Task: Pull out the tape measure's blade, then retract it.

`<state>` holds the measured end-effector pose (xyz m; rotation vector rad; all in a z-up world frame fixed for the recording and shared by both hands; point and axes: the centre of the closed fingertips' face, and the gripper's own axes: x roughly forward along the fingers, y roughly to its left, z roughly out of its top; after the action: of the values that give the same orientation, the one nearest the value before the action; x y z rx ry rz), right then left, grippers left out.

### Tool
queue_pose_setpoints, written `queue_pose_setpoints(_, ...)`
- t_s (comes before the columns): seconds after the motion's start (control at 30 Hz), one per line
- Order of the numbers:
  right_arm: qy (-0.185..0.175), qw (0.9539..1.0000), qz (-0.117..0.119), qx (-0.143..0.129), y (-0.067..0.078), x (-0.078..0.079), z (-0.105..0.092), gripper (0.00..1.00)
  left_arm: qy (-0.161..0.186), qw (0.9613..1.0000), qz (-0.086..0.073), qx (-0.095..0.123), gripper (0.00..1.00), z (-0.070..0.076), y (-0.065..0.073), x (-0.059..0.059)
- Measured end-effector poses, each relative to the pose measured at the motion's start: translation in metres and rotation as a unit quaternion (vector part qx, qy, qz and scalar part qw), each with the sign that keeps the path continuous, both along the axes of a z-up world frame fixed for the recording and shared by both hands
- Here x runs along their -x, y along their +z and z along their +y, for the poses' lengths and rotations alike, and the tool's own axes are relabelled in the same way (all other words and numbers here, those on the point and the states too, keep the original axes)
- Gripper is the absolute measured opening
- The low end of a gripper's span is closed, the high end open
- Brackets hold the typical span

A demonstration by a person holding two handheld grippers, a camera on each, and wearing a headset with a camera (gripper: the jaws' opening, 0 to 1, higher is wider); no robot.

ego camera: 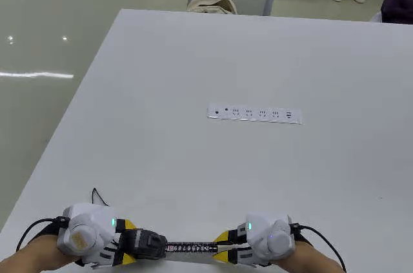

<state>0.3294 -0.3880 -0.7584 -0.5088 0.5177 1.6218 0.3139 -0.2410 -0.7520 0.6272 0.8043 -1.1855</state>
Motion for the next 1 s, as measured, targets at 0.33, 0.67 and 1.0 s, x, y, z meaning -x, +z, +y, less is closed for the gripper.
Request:
queue_pose_setpoints(0.33,0.0,1.0,0.0,0.001,0.0,0.0,-0.004,0.09,0.0,1.0,0.0,0.0,0.29,0.0,0.0,0.0)
queue_pose_setpoints(0.67,-0.001,1.0,0.003,0.001,0.0,0.0,-0.008,0.09,-0.001,1.0,0.0,-0.001,0.29,0.0,0.0,0.001)
queue_pose_setpoints(1.0,0.001,1.0,0.003,0.002,0.002,0.0,-0.011,0.09,0.0,1.0,0.002,0.0,0.29,0.001,0.0,0.001)
